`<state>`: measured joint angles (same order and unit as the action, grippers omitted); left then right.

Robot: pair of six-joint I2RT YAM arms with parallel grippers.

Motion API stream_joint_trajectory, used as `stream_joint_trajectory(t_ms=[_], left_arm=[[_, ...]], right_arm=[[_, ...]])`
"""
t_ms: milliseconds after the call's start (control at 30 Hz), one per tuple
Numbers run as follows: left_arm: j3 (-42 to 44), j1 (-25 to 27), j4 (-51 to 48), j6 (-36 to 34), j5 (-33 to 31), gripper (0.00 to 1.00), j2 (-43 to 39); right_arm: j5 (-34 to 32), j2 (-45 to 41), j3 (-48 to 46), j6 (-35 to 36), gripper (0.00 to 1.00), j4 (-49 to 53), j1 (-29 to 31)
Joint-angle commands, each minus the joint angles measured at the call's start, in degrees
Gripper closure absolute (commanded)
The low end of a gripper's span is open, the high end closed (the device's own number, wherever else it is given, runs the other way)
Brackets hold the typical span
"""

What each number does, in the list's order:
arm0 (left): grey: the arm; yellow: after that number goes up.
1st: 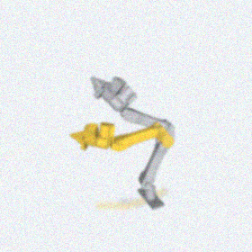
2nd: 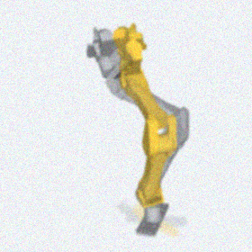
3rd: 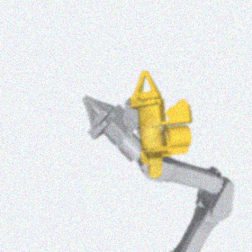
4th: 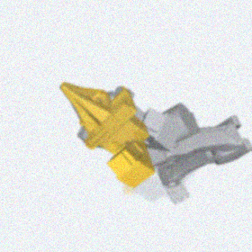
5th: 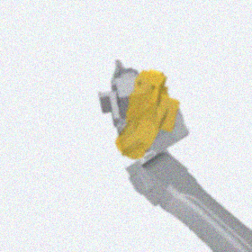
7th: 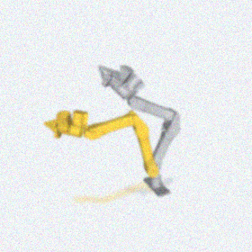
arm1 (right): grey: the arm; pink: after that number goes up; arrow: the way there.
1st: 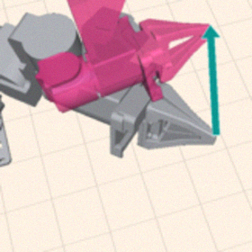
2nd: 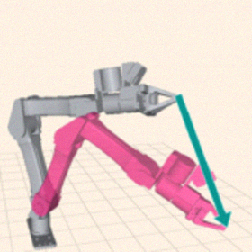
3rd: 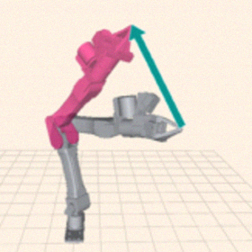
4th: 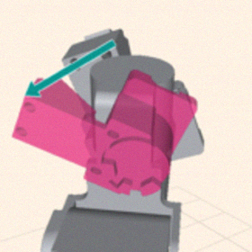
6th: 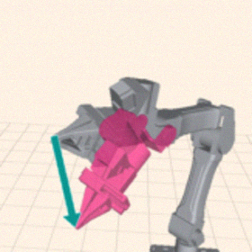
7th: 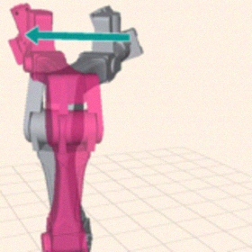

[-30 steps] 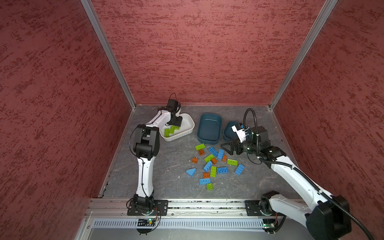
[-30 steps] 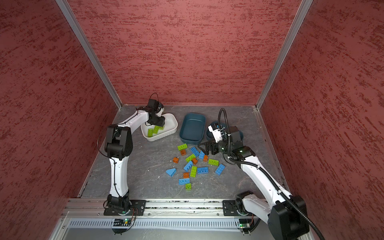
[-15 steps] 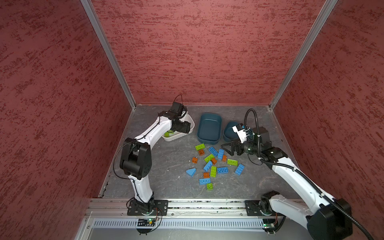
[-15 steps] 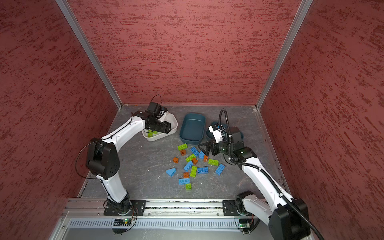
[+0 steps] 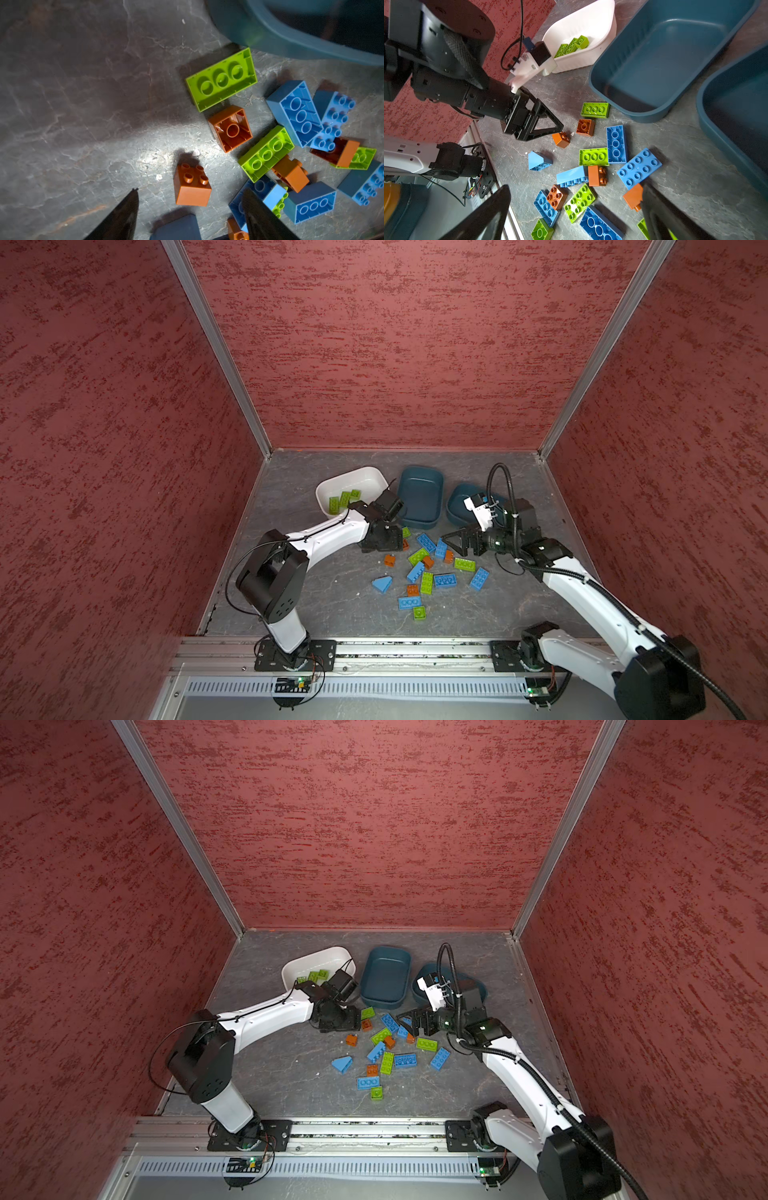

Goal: Sort the legos into containers by color
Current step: 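Reach the left gripper to an orange-brown brick and grasp it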

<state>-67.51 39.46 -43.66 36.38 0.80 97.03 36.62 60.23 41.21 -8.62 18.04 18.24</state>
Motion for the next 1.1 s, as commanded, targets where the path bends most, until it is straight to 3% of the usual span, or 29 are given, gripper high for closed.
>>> stream_joint_trajectory(t_ms=[0,133,300,900,1067], left_arm=[[1.0,2.0,1.8,14.1,-6.3,0.23,-1.1],[0.8,4.2,-0.6,26.1,-10.5,0.27,-0.3],[-1.0,5.6,-4.2,35.9,-12.3,0.32,2.6],[-0.2,7.2,-1.4,38.6,-10.6,0.44,9.1],[0.5,7.8,-1.2,38.4,-10.4,0.55,9.1]], right_arm=[[0.8,-1.3,-0.8,0.4,0.01,-1.3,-0.2],[1.4,-0.9,-1.4,-0.1,0.01,-2.4,-0.3],[1.8,-0.5,-1.6,-0.1,0.01,-3.0,-0.2],[2.0,-0.8,-2.7,0.6,0.01,-3.1,-0.4],[1.9,-1.0,-2.7,0.8,0.01,-2.5,-0.4]])
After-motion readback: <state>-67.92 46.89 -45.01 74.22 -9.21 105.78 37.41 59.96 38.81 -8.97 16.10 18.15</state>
